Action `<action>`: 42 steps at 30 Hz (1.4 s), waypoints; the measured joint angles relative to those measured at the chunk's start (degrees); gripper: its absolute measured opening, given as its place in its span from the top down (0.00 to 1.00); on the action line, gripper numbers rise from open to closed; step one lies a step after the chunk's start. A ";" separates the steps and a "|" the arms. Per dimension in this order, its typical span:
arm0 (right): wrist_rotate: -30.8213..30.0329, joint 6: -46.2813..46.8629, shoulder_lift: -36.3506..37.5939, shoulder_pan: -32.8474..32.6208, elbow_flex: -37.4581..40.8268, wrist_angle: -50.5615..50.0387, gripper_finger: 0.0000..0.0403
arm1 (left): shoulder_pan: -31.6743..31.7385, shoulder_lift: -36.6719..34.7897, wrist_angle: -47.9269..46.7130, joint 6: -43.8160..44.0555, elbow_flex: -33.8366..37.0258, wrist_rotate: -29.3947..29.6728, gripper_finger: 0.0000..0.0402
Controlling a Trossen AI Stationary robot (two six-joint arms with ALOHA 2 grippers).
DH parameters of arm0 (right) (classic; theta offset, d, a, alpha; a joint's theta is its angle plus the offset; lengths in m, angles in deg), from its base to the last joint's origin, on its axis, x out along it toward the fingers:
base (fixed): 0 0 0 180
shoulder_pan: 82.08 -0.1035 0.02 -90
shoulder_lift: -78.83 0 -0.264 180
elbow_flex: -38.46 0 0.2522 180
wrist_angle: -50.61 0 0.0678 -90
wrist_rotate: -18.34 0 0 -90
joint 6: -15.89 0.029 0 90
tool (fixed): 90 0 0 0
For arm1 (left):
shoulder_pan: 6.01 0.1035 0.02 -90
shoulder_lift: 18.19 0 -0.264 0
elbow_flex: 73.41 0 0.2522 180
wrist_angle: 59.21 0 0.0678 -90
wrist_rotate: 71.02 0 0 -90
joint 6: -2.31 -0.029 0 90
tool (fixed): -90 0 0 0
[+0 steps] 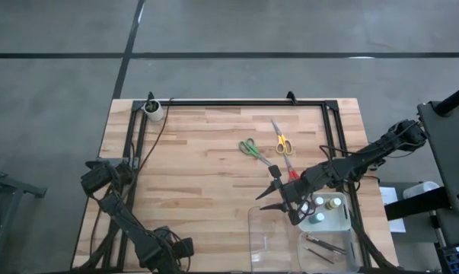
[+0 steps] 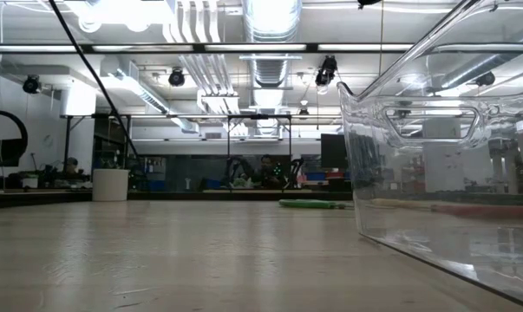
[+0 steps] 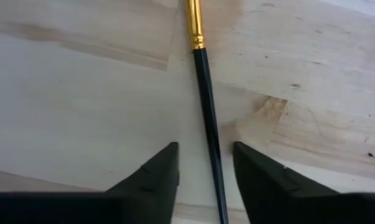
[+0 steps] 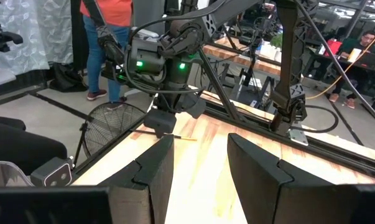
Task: Pick & Place Paint Supplies
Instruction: Put the gold paintbrush into the right transparent bin
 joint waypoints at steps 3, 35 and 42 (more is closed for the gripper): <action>0.00 0.00 0.00 0.00 0.00 -0.01 0.64 | 0.00 0.02 0.10 -0.01 0.00 0.04 0.71; 0.00 0.00 0.00 0.01 0.00 0.00 0.64 | 0.11 -0.67 0.83 0.01 0.13 0.96 0.99; -0.02 0.00 0.00 0.00 0.00 0.02 0.64 | 0.22 -3.03 1.12 -0.86 -0.42 5.05 0.99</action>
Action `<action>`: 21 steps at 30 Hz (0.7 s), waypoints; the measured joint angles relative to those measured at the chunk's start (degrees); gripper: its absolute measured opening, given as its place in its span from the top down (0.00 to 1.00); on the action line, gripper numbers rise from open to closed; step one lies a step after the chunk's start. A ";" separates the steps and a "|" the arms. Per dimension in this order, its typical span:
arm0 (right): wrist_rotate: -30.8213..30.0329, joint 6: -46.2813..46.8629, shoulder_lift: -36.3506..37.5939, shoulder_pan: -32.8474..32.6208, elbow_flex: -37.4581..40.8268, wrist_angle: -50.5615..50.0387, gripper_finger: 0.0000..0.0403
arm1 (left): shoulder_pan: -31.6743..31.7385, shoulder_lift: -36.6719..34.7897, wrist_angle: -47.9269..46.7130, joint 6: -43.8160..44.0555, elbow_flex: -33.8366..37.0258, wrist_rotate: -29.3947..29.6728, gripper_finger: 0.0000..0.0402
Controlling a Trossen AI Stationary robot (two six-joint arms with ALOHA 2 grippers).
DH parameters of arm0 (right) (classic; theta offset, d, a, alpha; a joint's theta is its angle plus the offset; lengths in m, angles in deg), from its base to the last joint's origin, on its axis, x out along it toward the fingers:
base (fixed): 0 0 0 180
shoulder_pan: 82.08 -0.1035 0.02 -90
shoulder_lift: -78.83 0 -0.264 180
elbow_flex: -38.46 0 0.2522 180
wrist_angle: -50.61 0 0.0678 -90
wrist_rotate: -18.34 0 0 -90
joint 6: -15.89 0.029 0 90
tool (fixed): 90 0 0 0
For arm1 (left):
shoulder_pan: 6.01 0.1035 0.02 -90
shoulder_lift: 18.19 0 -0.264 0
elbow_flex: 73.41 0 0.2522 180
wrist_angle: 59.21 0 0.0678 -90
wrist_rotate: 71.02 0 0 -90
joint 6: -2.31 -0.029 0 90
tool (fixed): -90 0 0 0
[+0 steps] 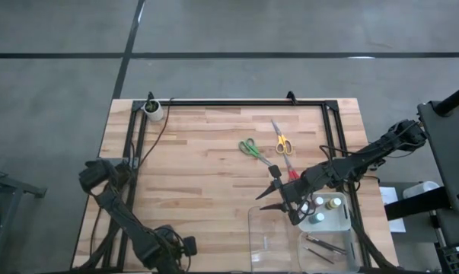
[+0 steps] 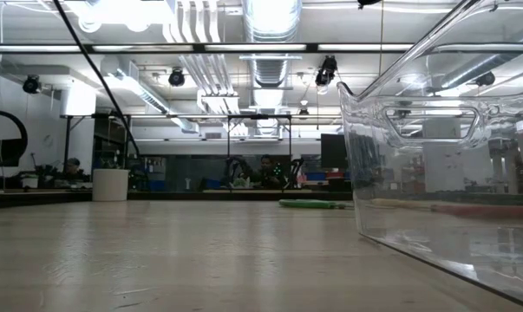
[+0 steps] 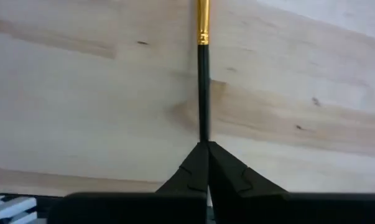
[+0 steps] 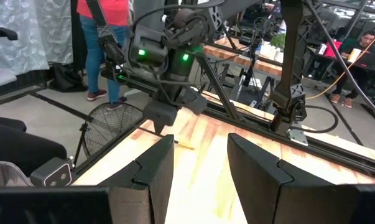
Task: Pick & Place Paint Supplies
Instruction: Put the gold paintbrush into the right transparent bin
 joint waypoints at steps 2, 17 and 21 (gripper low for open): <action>0.00 0.00 0.00 0.00 0.00 0.00 0.64 | 0.00 -0.43 -0.17 -1.28 -0.26 1.43 0.99; 0.00 0.00 0.00 0.00 0.02 0.00 0.64 | 1.88 -1.71 -2.97 -8.84 -0.52 7.92 0.99; 0.00 0.00 0.00 0.00 0.00 0.00 0.64 | 1.88 -1.80 -2.68 -9.14 -0.71 7.53 0.99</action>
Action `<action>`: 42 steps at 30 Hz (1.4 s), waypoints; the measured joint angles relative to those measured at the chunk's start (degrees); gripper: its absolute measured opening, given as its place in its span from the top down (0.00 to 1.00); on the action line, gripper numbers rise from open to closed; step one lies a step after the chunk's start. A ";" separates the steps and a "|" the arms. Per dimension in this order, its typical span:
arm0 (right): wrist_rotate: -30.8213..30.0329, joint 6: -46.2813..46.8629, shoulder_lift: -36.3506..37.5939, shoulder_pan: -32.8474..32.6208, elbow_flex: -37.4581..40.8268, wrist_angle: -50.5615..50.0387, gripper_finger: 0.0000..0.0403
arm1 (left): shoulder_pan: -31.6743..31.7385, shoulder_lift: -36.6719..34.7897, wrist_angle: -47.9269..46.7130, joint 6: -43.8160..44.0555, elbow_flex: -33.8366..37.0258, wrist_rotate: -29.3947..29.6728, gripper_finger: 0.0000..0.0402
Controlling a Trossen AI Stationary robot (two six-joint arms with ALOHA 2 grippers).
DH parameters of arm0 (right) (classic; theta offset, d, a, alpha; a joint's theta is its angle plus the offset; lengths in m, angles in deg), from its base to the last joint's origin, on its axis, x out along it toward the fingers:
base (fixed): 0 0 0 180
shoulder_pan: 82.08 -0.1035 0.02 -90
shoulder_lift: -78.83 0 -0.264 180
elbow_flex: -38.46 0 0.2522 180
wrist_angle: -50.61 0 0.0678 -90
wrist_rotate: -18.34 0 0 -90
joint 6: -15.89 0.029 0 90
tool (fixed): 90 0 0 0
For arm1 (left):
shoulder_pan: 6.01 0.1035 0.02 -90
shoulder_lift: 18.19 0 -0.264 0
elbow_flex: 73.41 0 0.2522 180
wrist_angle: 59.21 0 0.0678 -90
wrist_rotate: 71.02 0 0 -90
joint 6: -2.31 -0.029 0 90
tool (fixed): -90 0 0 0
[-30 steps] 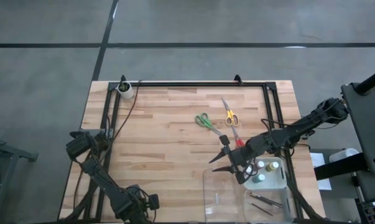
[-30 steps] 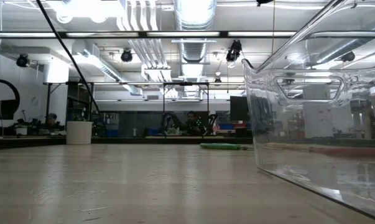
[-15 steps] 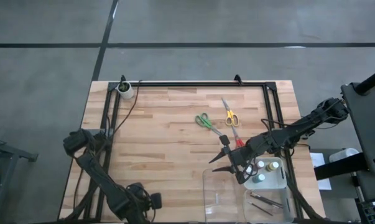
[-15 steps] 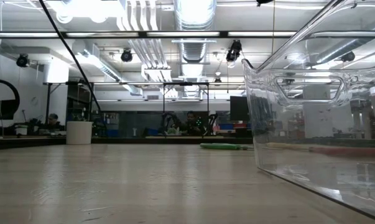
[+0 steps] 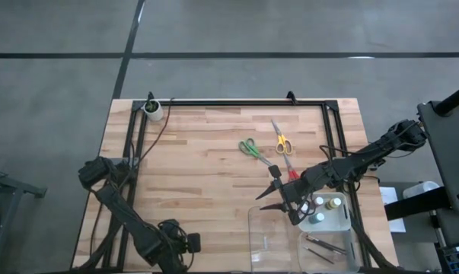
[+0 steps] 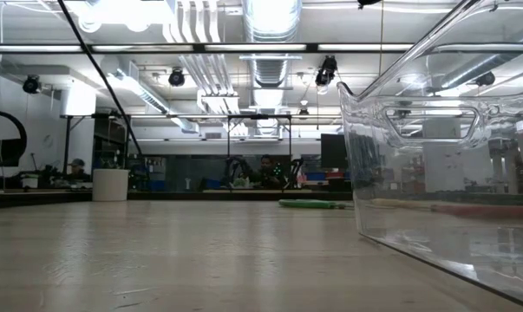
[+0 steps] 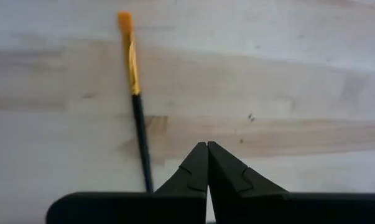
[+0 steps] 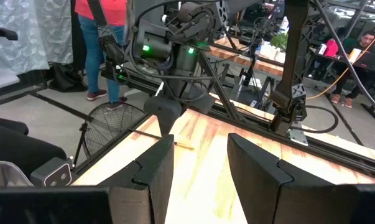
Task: Pick & Place Paint Supplies
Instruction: Put the gold paintbrush into the right transparent bin
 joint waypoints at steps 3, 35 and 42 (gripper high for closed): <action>0.00 0.00 0.00 0.00 0.00 -0.01 0.64 | -0.06 -0.02 0.12 0.87 -0.57 -2.35 0.99; 0.02 0.00 0.00 0.00 0.00 -0.02 0.64 | -2.10 1.18 2.84 7.56 5.35 -5.50 0.69; 0.01 0.00 0.00 0.02 0.01 -0.02 0.64 | -2.06 0.83 5.71 7.52 7.70 -5.65 0.74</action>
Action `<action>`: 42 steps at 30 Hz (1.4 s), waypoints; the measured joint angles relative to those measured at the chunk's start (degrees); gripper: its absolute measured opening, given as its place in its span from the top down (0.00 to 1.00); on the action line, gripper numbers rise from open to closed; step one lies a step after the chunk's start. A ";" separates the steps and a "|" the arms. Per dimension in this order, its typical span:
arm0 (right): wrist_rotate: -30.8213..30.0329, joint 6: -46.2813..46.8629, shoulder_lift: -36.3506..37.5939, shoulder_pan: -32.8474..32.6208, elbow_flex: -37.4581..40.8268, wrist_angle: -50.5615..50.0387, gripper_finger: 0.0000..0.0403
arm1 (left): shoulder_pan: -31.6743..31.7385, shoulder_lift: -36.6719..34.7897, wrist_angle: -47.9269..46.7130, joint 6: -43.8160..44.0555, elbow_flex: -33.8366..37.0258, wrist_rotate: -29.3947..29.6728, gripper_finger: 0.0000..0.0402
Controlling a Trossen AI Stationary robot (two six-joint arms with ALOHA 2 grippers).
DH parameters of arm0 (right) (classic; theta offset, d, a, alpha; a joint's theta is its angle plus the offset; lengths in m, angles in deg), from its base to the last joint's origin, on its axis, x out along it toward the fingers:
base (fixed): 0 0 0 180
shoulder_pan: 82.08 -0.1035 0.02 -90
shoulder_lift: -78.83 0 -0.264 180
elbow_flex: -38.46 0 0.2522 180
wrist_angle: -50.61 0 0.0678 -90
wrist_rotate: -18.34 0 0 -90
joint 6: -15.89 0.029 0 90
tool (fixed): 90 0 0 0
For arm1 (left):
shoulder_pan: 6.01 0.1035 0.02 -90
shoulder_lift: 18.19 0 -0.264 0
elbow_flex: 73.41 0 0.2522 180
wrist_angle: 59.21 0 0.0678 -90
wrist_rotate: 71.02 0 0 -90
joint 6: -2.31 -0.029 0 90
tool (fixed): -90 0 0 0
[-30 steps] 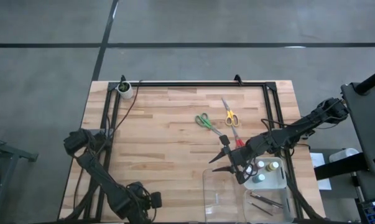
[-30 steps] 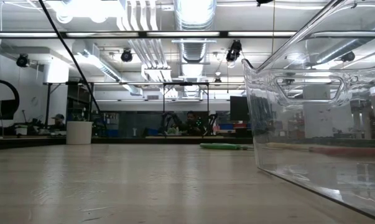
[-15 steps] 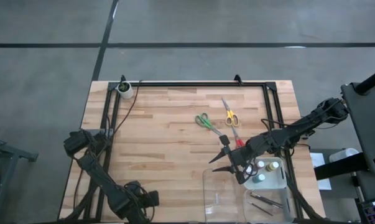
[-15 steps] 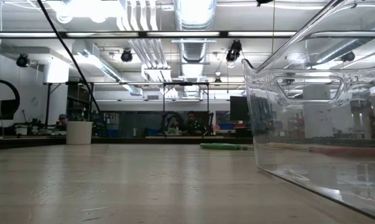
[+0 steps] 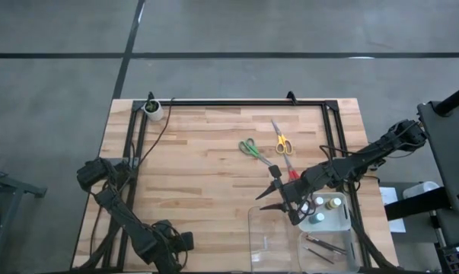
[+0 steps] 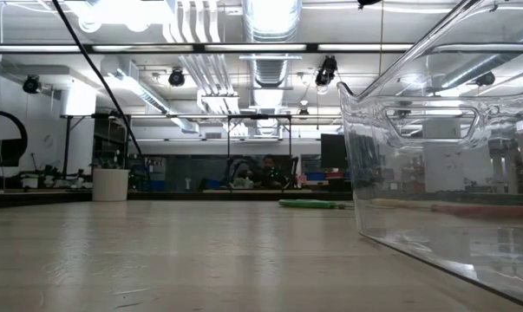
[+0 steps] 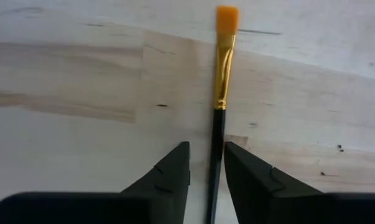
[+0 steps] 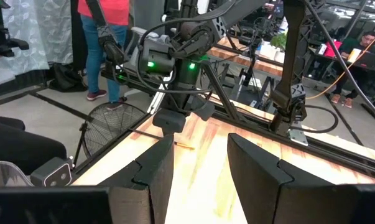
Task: Pick & Place Paint Supplies
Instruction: Put the gold paintbrush into the right transparent bin
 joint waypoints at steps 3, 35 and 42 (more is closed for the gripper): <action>0.01 0.00 0.00 -0.02 0.00 -0.02 0.64 | 0.09 0.04 0.05 0.00 0.14 -0.14 0.78; 0.01 0.00 0.00 -0.02 0.02 -0.02 0.64 | 2.16 0.21 0.17 -2.08 0.29 -0.99 0.93; 0.01 0.00 0.00 -0.01 -0.01 -0.02 0.64 | 2.44 0.11 0.01 -2.05 -0.08 -0.73 0.93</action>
